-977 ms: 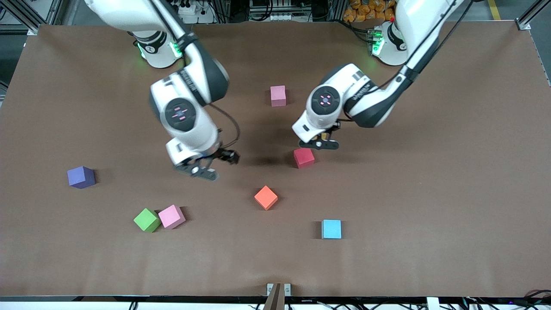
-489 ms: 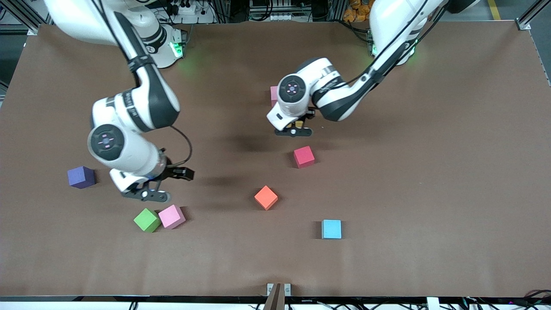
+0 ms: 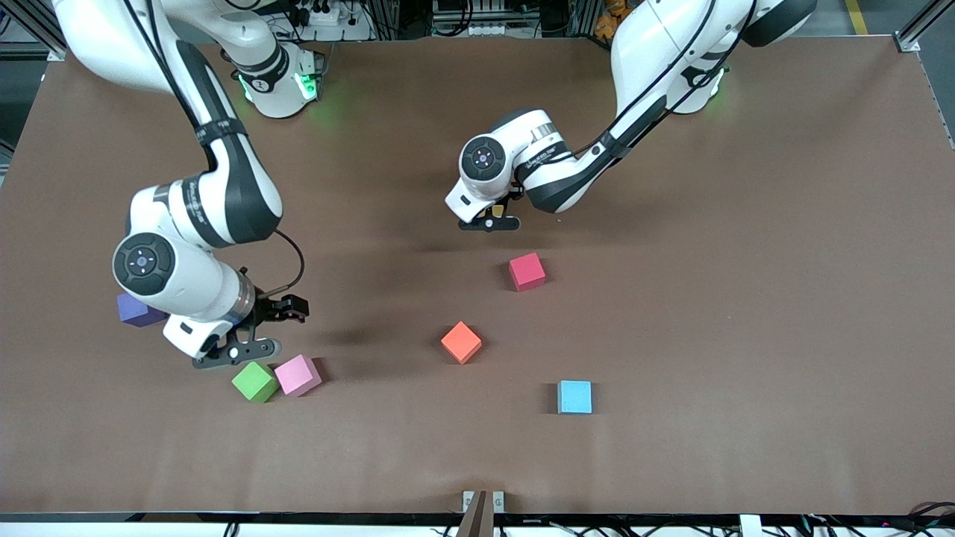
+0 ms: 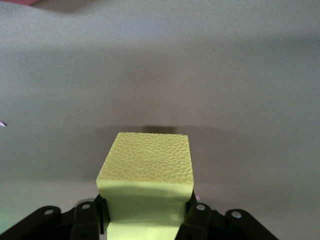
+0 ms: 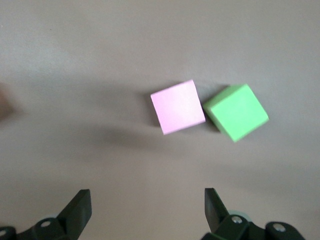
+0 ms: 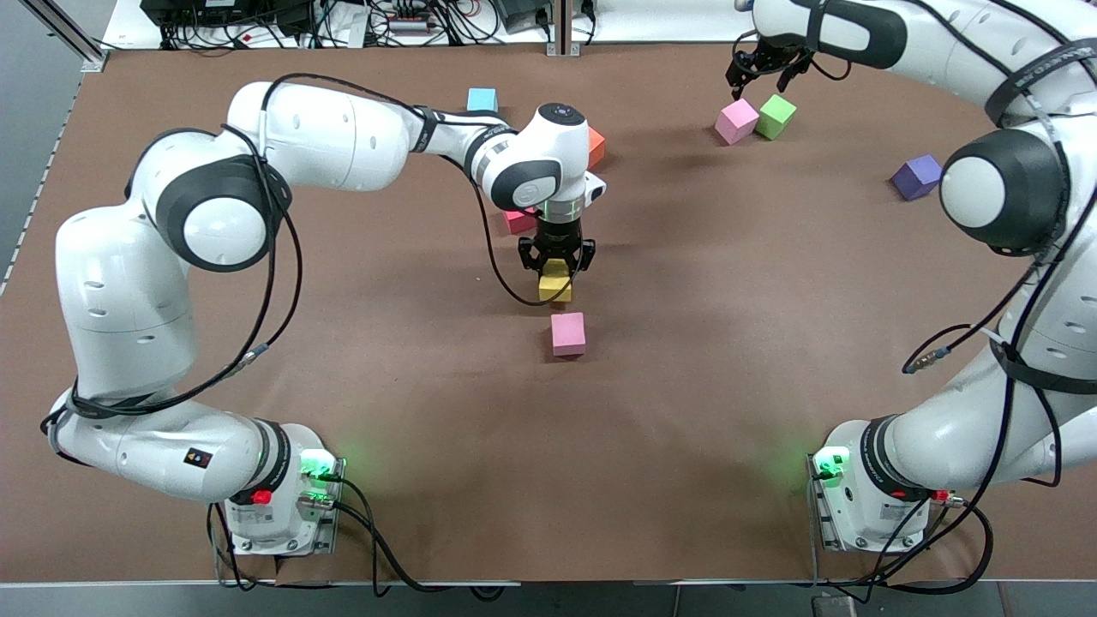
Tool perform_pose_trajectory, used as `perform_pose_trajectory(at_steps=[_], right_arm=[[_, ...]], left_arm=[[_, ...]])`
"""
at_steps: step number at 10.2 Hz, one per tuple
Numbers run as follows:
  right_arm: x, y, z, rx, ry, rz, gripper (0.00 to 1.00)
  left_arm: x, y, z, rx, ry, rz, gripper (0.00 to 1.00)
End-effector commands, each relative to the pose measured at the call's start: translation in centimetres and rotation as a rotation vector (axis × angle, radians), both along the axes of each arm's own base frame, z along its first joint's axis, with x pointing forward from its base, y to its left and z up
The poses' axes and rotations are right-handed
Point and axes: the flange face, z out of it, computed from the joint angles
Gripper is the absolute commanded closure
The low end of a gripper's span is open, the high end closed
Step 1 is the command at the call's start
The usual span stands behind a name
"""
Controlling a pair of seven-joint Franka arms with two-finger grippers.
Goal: Arrange blocks into number 1
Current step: 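Set the yellow block against the pink block while the right gripper grabs pink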
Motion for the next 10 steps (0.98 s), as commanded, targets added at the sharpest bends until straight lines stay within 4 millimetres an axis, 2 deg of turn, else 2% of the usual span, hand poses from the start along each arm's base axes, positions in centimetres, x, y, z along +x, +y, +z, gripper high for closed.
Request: perform_pose_trajectory(at_steps=[1, 3, 5, 7, 10], right_arm=[[2.5, 1.0, -0.6, -0.003, -0.016, 0.107, 0.0], [4.0, 0.8, -0.6, -0.001, -0.031, 0.102, 0.0], [5.0, 0.7, -2.5, 0.002, -0.04, 0.101, 0.0], [6.3, 0.8, -4.1, 0.002, -0.055, 0.181, 0.0], [7.4, -0.3, -6.0, -0.018, -0.087, 0.299, 0.0]], left_arm=[[-0.7, -1.1, -0.1, 0.007, -0.005, 0.025, 1.0], [-1.5, -1.7, -0.6, 0.006, 0.0, 0.024, 1.0], [-2.0, -2.2, -0.9, -0.001, -0.003, 0.028, 1.0], [-2.5, -2.4, -1.3, 0.005, 0.0, 0.023, 1.0], [-3.4, -2.8, -1.8, 0.011, 0.007, 0.009, 1.0]])
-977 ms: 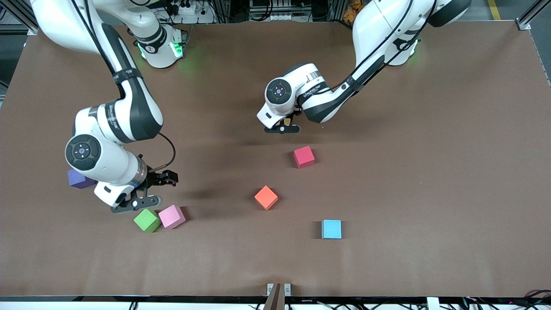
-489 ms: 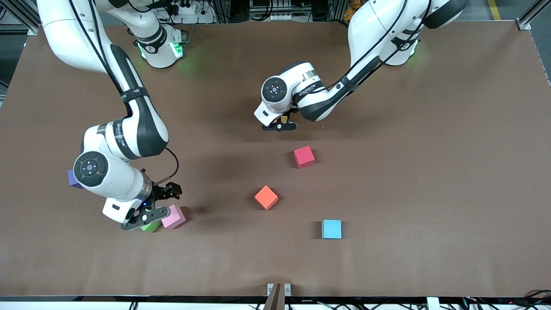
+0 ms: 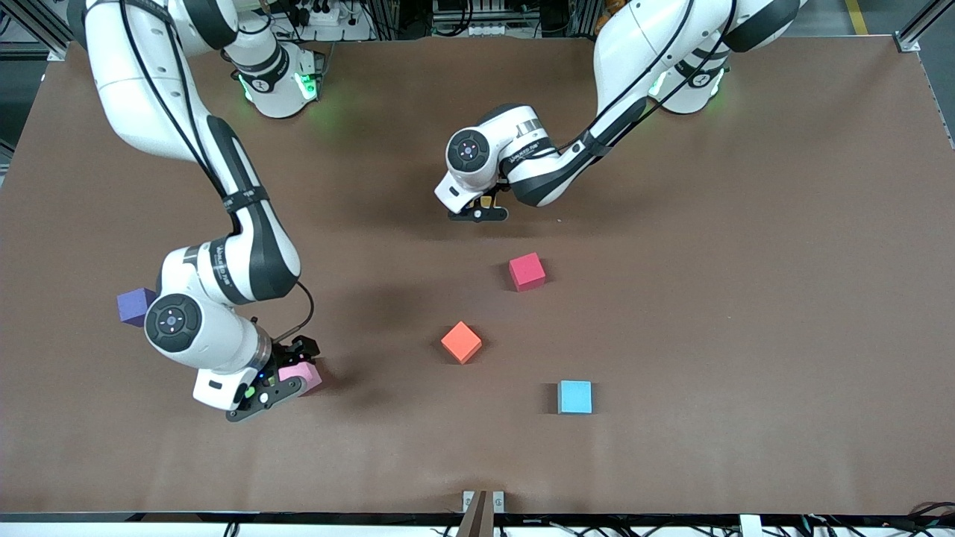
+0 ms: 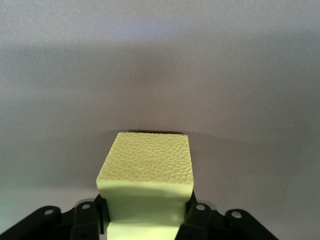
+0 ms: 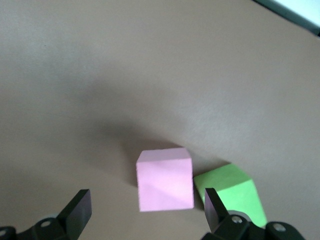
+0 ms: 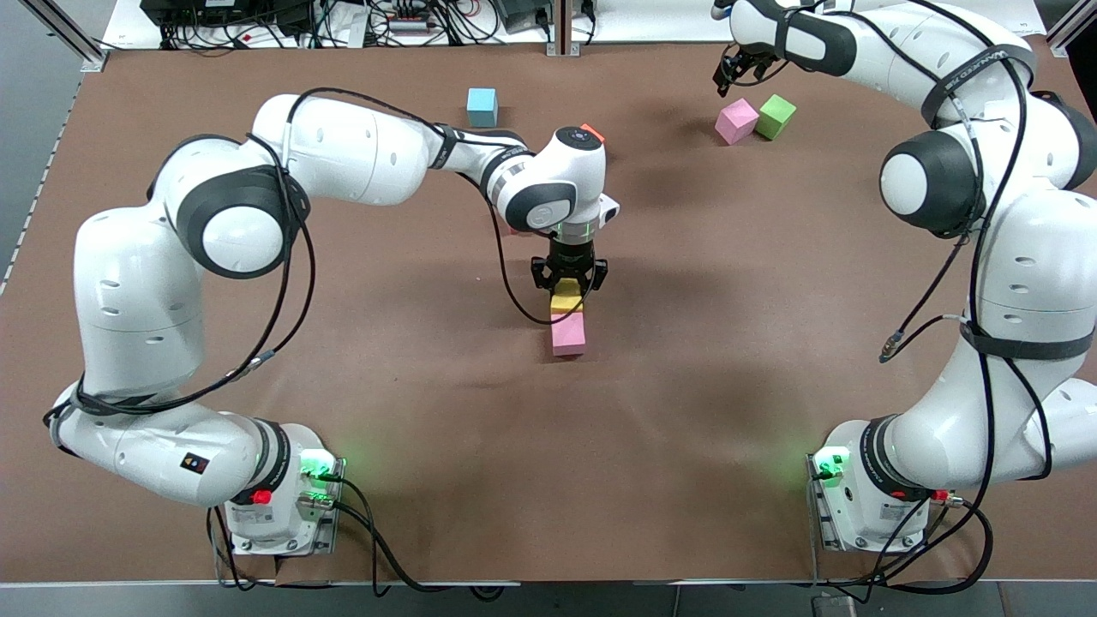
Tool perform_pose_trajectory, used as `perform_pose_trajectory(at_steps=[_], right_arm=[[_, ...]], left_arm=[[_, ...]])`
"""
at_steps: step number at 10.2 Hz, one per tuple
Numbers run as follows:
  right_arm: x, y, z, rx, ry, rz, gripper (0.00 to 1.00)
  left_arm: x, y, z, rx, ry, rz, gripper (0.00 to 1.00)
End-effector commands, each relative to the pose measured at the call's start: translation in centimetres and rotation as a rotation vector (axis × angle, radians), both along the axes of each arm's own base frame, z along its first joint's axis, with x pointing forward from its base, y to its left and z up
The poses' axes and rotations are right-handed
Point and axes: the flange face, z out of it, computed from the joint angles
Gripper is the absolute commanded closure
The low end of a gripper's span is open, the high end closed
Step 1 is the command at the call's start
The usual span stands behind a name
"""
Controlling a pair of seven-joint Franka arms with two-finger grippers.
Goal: Arrange blocks into number 1
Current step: 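Set the yellow block against the pink block while the right gripper grabs pink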
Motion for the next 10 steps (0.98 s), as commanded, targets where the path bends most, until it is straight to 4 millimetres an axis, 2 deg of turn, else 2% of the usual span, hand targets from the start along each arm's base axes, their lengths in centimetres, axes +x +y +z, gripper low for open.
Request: perform_pose_trajectory(at_steps=[1, 3, 4, 5, 7, 8, 9, 10], right_arm=[[1.2, -0.8, -1.0, -0.014, -0.023, 0.055, 0.0], [1.4, -0.8, -2.1, -0.009, -0.041, 0.067, 0.0], [1.4, -0.7, -2.9, -0.011, -0.037, 0.068, 0.0], [1.4, -0.7, -3.3, -0.011, -0.034, 0.07, 0.0], [1.5, -1.1, -4.7, -0.008, -0.039, 0.083, 0.0], [1.4, -1.2, -5.4, -0.009, -0.032, 0.083, 0.0], [1.4, -1.3, -5.6, -0.009, -0.03, 0.081, 0.0], [1.4, -1.2, -6.3, -0.009, -0.023, 0.082, 0.0]], left_arm=[[-0.4, -0.5, -0.4, 0.005, -0.002, 0.012, 1.0], [-0.5, -0.4, -0.6, 0.011, -0.003, 0.007, 1.0], [-0.7, -0.5, -0.7, 0.012, -0.004, 0.002, 0.17], [-0.8, -0.6, -0.7, 0.015, -0.007, -0.004, 0.0], [0.1, -0.5, 0.8, 0.009, -0.03, 0.006, 0.0], [0.9, -0.1, 2.9, 0.016, -0.057, 0.01, 0.0], [2.1, 0.5, 5.1, 0.02, -0.087, 0.023, 0.0], [4.8, 2.1, 7.1, 0.019, -0.128, 0.062, 0.0]])
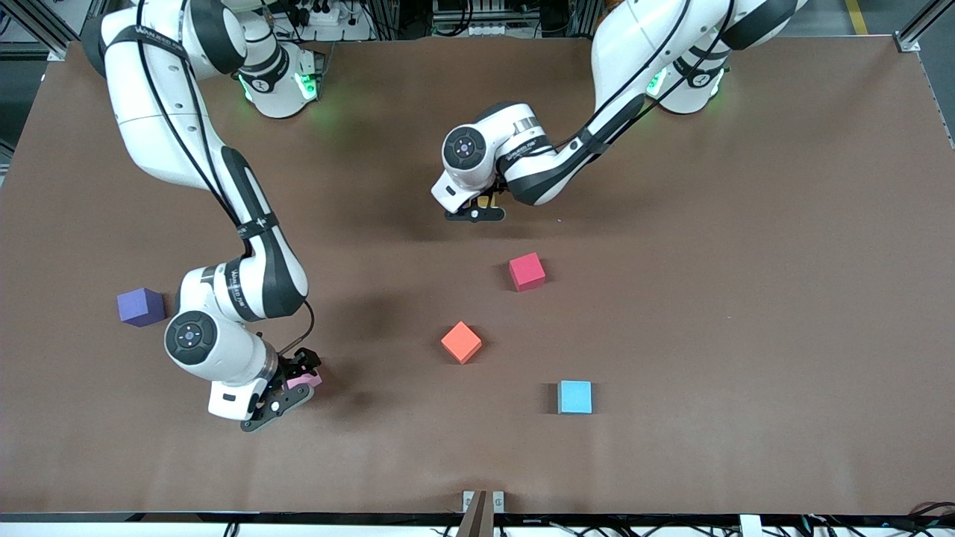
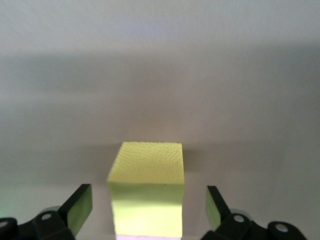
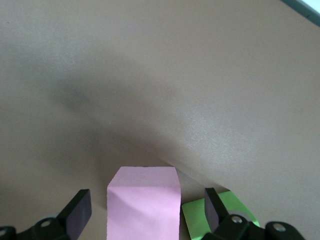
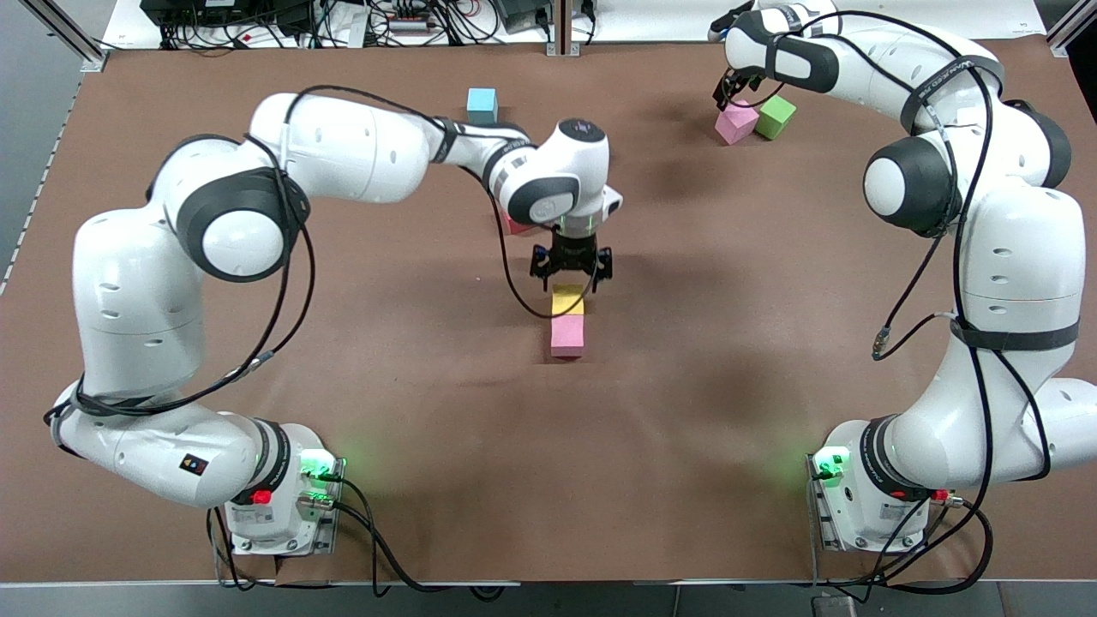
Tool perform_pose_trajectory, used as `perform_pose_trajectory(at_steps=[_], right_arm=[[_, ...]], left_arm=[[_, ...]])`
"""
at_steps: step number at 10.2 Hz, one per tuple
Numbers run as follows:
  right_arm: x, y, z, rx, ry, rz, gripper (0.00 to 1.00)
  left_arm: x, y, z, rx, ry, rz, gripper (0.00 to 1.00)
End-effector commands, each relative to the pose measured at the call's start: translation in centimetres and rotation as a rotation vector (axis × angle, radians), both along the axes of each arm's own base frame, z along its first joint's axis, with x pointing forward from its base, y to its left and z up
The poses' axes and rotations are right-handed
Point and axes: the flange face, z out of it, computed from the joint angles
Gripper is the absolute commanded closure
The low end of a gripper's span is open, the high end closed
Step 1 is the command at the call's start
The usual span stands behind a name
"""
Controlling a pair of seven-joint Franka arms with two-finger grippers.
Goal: Arrange blocks into number 1
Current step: 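Set the yellow block against the pink block while the right gripper grabs pink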
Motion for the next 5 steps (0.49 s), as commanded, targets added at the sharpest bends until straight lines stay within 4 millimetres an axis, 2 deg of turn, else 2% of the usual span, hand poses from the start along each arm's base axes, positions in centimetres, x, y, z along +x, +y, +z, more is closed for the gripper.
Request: perform_pose_trajectory(at_steps=[1, 3, 5], right_arm=[[0.6, -0.4, -0.6, 0.004, -0.016, 0.013, 0.0], [0.5, -0.3, -1.3, 0.004, -0.007, 0.01, 0.0], [0.4, -0.3, -1.9, 0.002, 0.002, 0.015, 0.0]], left_arm=[[4.8, 3.8, 4.7, 0.023, -0.086, 0.077, 0.0], [8.8, 7.5, 4.1, 0.068, -0.162, 0.074, 0.0], [11.2, 9.6, 3.0, 0.086, -0.189, 0.093, 0.0]])
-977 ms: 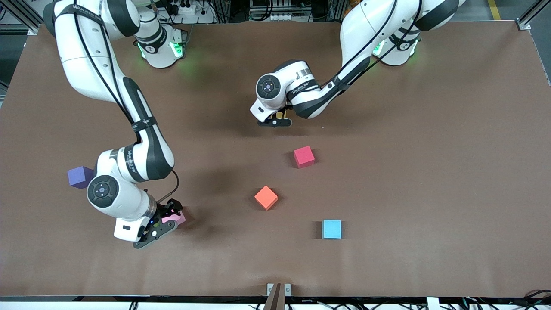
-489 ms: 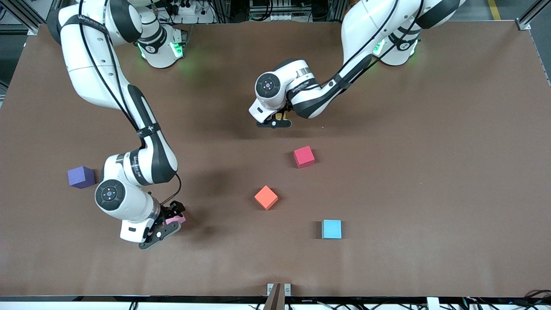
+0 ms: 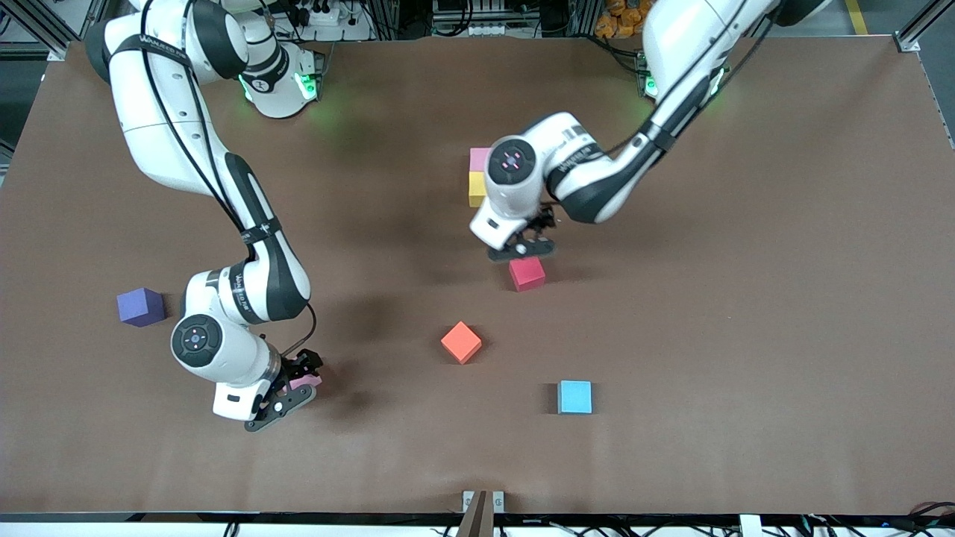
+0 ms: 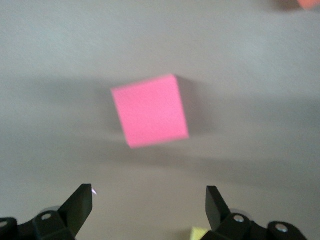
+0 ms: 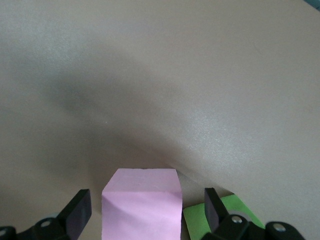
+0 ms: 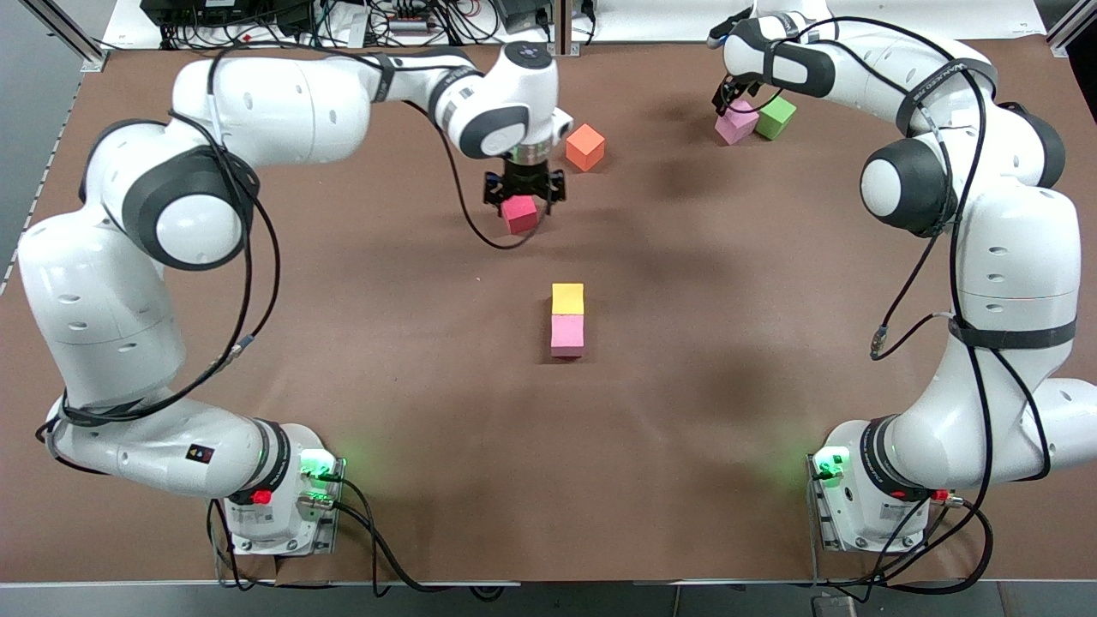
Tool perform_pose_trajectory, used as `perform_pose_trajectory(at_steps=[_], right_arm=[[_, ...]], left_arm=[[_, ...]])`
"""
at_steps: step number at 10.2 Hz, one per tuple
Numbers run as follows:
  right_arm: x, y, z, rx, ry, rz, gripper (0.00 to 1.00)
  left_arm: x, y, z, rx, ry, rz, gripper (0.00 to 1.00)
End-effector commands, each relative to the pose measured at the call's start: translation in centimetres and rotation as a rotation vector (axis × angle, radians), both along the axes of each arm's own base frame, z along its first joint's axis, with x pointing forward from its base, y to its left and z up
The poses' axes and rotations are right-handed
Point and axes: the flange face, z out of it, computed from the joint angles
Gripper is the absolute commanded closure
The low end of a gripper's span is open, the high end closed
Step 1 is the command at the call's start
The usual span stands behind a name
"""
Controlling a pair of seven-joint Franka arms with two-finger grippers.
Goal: Arrange blocks into number 1
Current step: 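Grasp the magenta block with the left gripper while the right gripper carries pink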
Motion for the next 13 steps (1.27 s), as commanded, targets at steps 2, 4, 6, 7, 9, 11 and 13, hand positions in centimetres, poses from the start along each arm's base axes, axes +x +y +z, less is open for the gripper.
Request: perform_pose_trajectory(at_steps=[2, 4, 6, 7, 9, 11, 13], right_arm=[[0.3, -0.1, -1.1, 0.006, 0.006, 0.005, 0.0], [-0.1, -0.4, -2.0, 0.005, 0.026, 0.0, 0.0], [-0.1, -1.4, -2.1, 0.004, 0.04, -0.007, 0.11], [-0.3, -1.3, -2.1, 0.001, 0.053, -0.006, 0.4], [-0.7, -0.5, -1.7, -0.004, 0.065, -0.002, 0.97], [-2.0, 3.7, 0.2, -0.019, 0.098, -0.081, 1.0], [-2.9, 6.7, 2.8, -0.017, 0.099, -0.163, 1.0]], left_arm=[[2.1, 1.3, -1.4, -0.008, -0.023, 0.035, 0.0], [3.6, 1.8, -3.4, -0.039, -0.074, 0.117, 0.0], [3.6, 1.9, -5.0, -0.032, -0.088, 0.113, 0.0], [3.6, 1.9, -5.8, -0.031, -0.089, 0.106, 0.0], [3.3, 1.7, -7.1, -0.036, -0.077, 0.101, 0.0], [3.0, 1.5, -7.8, -0.034, -0.067, 0.096, 0.0], [3.2, 1.5, -7.3, -0.037, -0.074, 0.099, 0.0]])
